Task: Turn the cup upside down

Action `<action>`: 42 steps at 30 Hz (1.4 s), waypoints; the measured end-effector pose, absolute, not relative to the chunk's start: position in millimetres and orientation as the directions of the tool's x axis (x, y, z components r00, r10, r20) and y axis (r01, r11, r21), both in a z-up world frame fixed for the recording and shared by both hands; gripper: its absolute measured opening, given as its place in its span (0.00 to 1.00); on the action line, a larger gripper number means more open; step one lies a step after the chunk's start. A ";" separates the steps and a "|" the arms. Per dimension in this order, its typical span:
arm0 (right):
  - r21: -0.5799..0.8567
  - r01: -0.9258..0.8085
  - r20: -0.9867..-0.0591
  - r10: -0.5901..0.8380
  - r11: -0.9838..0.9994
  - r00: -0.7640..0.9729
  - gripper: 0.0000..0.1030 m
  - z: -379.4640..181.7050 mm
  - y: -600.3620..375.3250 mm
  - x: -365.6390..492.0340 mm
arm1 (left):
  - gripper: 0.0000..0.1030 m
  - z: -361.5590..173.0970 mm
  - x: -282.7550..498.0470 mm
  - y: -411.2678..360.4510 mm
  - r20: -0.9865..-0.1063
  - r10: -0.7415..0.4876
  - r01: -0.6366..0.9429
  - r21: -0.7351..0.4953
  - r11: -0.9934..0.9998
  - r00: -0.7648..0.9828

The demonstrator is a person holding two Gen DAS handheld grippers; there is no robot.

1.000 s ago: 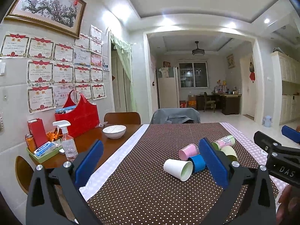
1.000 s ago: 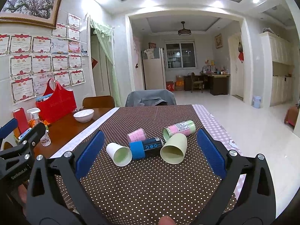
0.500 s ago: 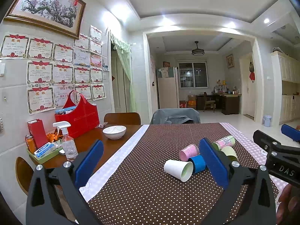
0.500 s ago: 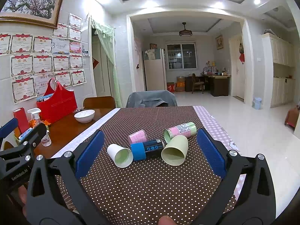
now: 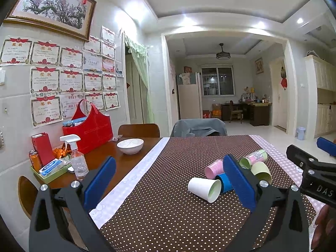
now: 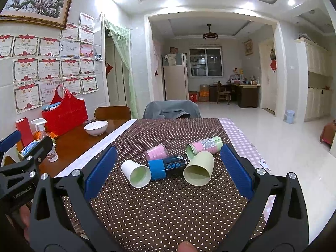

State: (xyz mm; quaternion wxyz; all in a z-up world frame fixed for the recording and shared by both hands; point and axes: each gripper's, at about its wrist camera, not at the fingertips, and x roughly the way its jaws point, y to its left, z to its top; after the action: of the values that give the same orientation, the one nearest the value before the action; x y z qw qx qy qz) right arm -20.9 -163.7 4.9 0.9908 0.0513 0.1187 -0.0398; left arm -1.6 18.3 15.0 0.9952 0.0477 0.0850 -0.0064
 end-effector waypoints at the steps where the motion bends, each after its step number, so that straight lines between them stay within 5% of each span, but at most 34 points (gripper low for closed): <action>1: 0.090 0.090 -0.241 -0.066 0.992 0.968 0.94 4.0 -163.3 -19.1 | 0.97 14.0 0.7 18.3 -0.173 -0.003 0.020 0.096 0.995 0.985; 22: 0.051 0.062 -0.416 -0.035 0.997 0.909 0.94 -27.3 -168.3 86.0 | 0.97 -15.2 133.4 29.2 -0.378 0.029 0.037 0.165 0.986 0.925; 42: 0.088 0.116 -0.609 -0.039 0.989 0.793 0.94 -77.1 -221.9 190.7 | 0.97 -71.6 305.7 -54.8 -0.677 -0.115 0.378 0.255 0.890 0.727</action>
State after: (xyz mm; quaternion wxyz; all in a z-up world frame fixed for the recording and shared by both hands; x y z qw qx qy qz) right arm 190.7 -221.9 -77.1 0.9448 0.0603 0.3194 -0.0412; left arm 305.7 -54.8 -71.6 0.9094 0.1914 0.3436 -0.1354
